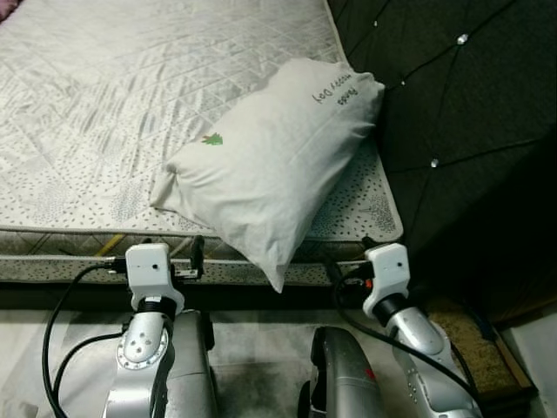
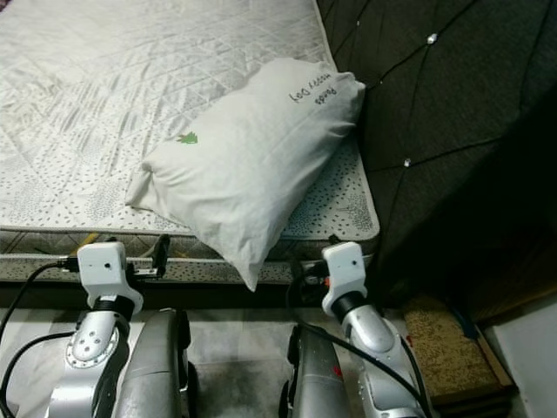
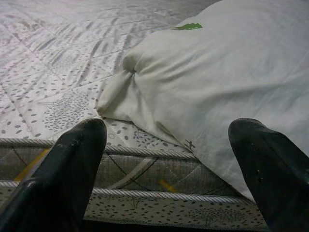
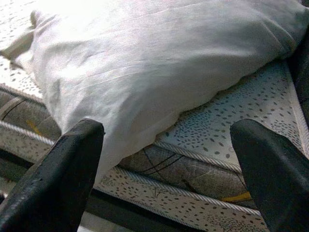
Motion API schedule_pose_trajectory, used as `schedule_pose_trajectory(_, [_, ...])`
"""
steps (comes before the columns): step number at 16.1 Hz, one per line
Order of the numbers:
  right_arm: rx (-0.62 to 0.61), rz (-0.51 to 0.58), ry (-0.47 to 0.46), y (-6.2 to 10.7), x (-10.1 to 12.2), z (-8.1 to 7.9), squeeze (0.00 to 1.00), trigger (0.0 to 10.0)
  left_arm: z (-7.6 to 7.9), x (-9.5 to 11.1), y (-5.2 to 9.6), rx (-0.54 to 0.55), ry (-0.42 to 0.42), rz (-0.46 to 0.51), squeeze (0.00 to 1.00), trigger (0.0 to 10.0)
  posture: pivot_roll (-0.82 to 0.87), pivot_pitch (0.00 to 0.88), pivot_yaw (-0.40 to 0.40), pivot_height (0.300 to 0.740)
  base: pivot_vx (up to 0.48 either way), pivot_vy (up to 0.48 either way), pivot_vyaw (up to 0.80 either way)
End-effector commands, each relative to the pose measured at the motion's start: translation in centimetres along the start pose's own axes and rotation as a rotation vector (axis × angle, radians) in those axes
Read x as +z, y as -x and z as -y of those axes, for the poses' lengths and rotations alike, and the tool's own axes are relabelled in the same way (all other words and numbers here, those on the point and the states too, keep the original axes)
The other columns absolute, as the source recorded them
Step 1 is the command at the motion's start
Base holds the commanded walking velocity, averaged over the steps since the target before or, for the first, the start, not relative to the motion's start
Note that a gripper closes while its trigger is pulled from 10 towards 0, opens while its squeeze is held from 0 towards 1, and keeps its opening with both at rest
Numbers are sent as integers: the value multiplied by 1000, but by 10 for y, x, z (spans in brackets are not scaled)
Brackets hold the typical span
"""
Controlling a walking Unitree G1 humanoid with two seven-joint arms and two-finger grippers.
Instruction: Clean up the room
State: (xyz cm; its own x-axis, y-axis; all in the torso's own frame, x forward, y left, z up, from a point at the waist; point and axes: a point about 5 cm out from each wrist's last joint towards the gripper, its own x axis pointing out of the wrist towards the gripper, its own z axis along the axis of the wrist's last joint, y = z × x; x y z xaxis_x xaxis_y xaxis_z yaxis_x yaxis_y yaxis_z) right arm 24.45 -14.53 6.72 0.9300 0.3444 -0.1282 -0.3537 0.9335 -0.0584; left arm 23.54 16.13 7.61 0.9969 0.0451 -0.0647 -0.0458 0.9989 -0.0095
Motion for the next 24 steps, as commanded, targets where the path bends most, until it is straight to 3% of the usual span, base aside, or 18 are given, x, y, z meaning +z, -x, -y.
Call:
schedule_pose_trajectory(1, [14,17,20,2,4,-1,0,10000,0,2,2,-4,-1,4,0,10000,5,151,-76,586,296,0,400])
schedule_pose_trajectory(15, [42,18,33,1,3,-4,0,10000,3,-1,2,-16,-5,-15,0,10000,6,147,-76,586,294,0,0])
schedule_pose_trajectory(21, [65,14,42,0,2,-7,0,10000,2,-4,2,-7,-14,-34,0,10000,10,144,-75,586,0,0,666])
schedule_pose_trajectory(24, [61,7,36,-1,1,-7,0,10000,1,-2,2,-19,-15,-32,0,10000,14,149,-74,586,402,0,146])
